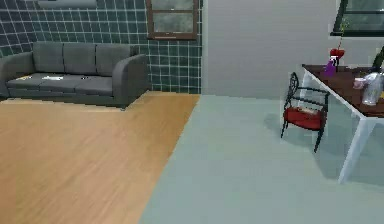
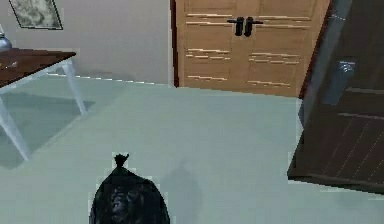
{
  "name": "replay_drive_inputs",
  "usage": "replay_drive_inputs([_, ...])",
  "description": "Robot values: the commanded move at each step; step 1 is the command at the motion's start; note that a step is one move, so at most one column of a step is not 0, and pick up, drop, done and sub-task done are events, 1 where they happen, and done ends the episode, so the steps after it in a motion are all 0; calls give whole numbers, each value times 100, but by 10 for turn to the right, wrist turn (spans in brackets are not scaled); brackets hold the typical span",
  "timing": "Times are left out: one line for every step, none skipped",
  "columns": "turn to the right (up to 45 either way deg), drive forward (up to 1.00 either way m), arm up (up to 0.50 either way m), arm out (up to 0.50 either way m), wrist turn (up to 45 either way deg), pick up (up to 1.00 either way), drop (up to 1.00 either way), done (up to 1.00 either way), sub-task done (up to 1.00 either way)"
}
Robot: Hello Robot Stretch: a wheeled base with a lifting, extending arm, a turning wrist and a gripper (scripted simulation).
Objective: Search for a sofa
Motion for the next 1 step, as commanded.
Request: replay_drive_inputs([30,0,0,0,0,0,0,0,0])
